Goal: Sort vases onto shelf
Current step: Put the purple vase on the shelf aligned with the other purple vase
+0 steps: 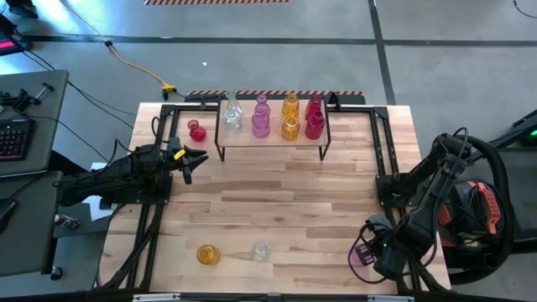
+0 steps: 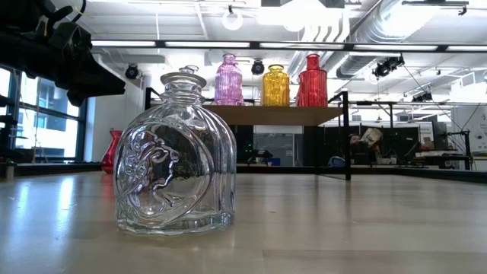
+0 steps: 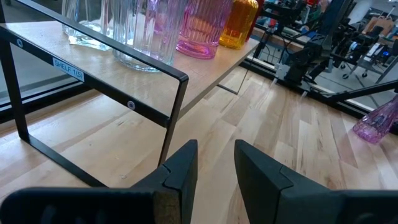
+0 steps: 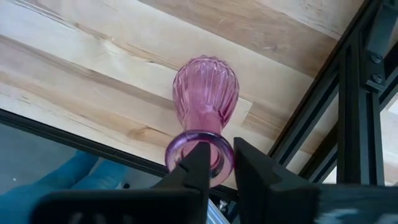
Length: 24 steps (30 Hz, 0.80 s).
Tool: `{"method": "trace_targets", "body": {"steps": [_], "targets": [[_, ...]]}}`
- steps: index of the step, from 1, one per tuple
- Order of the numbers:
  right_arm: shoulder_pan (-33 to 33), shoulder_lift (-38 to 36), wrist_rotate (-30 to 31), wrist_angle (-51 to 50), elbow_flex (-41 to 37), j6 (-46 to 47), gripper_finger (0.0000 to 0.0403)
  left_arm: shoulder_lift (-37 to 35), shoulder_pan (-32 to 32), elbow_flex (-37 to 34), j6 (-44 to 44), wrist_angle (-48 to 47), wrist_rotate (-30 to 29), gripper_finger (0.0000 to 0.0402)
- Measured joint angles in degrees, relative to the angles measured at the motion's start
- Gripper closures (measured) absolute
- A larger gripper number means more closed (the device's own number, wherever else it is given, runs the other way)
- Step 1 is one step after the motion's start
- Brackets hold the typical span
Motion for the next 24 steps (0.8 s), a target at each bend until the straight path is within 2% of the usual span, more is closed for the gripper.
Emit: {"method": "trace_targets", "body": {"steps": [4,8,13,24], "targets": [[-0.39,-0.07,0.03,-0.09,0.07,-0.04,0.0395,0.01,-0.01,0.0,0.01,0.0,-0.01,0.0307],[-0.78,-0.2,-0.36,-0.48,0.09,-0.18,0.0389,0.02,0.0,0.0,0.0,-0.01,0.0,0.0307],[-2.67,-2.42,-0.44,-1.3,0.09,-4.33,0.0399,0.02,0.0,0.0,0.02,0.0,0.0,0.0307],[-11.32,-9.28,-1.01,-7.58,0.06,-17.73,0.0402,0.0,-0.01,0.0,0.01,0.0,0.0,0.0307]]}}
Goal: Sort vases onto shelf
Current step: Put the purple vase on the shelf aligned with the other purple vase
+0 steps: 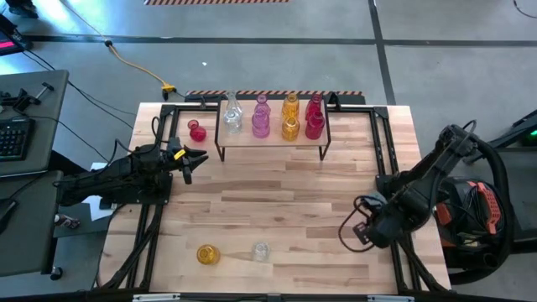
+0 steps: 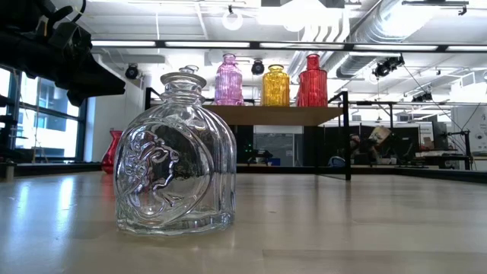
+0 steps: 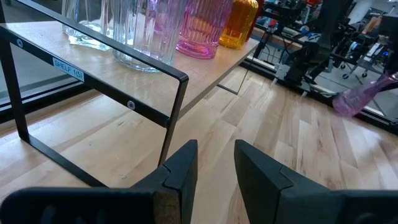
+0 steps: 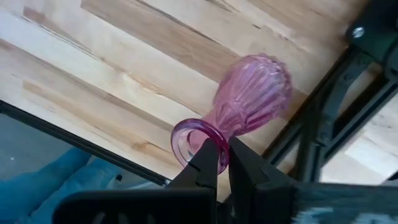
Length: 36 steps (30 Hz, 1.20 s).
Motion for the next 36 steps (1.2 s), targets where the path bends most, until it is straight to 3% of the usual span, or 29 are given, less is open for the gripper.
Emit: {"method": "trace_targets", "body": {"steps": [12,19,36], "targets": [[-4.07,-4.13,2.11,-0.25,-0.03,-5.06,0.0403,0.01,0.01,0.0,0.0,0.0,-0.01,0.0307],[-8.81,-5.32,5.01,5.51,-0.06,-11.81,0.0403,0.0,-0.01,0.0,-0.01,0.0,0.0,0.0307],[-21.91,-5.3,4.0,16.18,-0.06,-28.69,0.0403,0.01,-0.01,0.0,0.0,0.0,-0.02,0.0307]]}}
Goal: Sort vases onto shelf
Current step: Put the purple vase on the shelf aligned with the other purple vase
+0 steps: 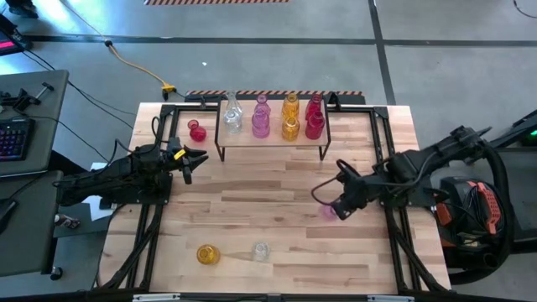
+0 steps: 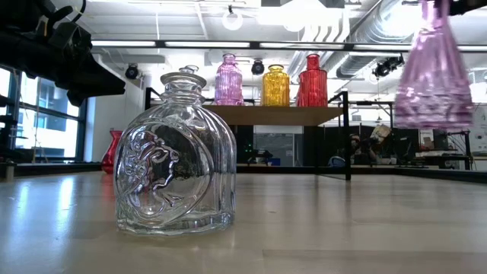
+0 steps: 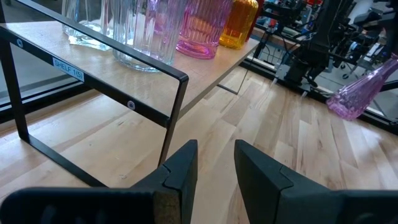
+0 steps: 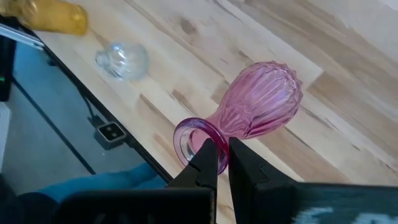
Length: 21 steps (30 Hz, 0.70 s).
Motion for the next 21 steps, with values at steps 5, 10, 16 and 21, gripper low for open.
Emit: {"method": "trace_targets", "body": {"steps": [5,10,16,21], "targets": [[-2.19,0.0,-0.74,1.19,0.0,-1.46,0.0403,0.01,0.0,0.0,0.01,0.0,0.02,0.0307],[-3.51,0.02,-1.3,1.5,0.0,-1.82,0.0403,0.01,0.02,0.0,0.02,0.36,0.0,0.0307],[-4.56,0.02,-1.94,2.86,0.0,-1.82,0.0403,0.01,0.02,-0.03,-3.71,2.5,-0.57,0.0307],[-5.2,0.04,-2.37,3.21,0.0,-1.82,0.0403,0.01,0.02,-0.05,-8.31,6.76,0.02,0.0307]]}}
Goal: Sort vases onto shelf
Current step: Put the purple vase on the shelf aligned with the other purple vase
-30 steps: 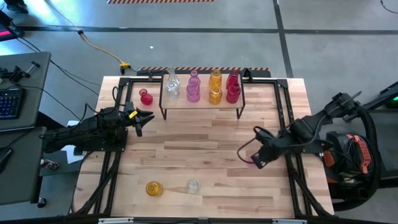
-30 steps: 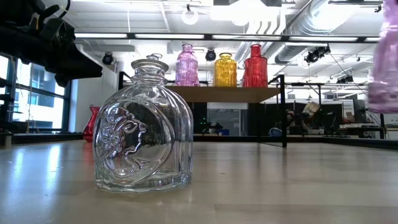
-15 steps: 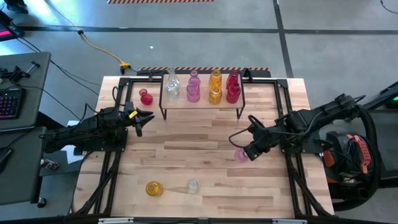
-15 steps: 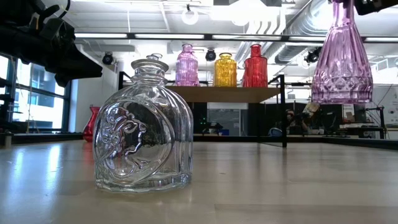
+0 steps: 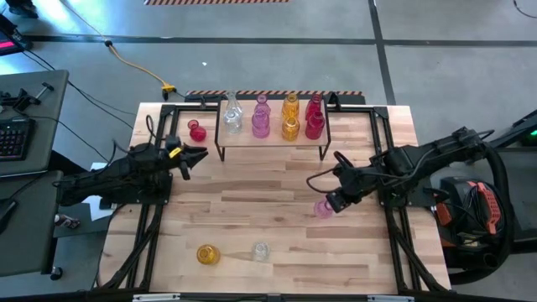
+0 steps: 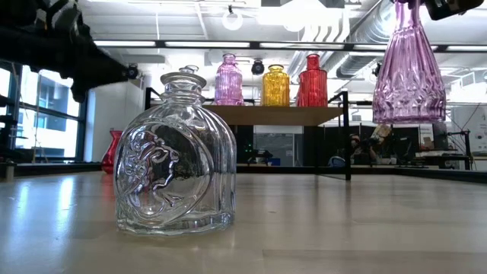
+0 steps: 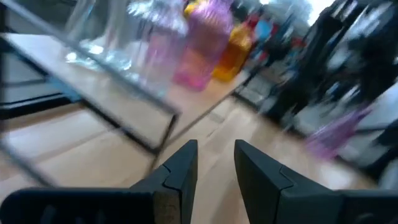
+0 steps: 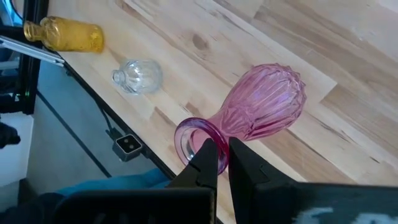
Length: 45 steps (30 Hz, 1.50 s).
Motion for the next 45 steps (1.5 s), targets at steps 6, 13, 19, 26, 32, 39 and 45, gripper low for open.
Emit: {"method": "trace_targets", "body": {"steps": [6,13,19,26,32,39,45], "targets": [[-1.33,0.02,-0.2,0.96,0.0,0.15,0.0403,1.51,0.0,0.02,-2.65,10.0,2.65,0.0307],[-2.72,0.73,-0.15,4.86,0.0,-0.53,0.0403,5.69,-0.02,0.02,-1.8,26.67,8.64,0.029],[-3.57,3.52,-0.62,7.12,0.0,-1.67,0.0403,10.9,-0.05,0.02,-4.48,31.43,14.86,0.0251],[-3.6,6.85,-0.7,13.56,0.0,-1.95,0.0403,18.39,-0.09,0.02,-8.77,37.73,17.84,0.0203],[-3.97,9.14,-1.49,19.02,0.0,-1.93,0.0403,25.56,-0.7,0.04,-11.69,46.51,20.02,0.0174],[-5.9,10.4,-3.75,27.21,0.0,-2.79,0.0403,34.44,-3.8,2.82,-10.12,48.64,20.0,0.017],[-8.25,10.38,-5.67,30.8,0.31,-4.63,0.0403,42.33,-7.74,9.33,-0.63,48.7,19.98,0.0173]]}}
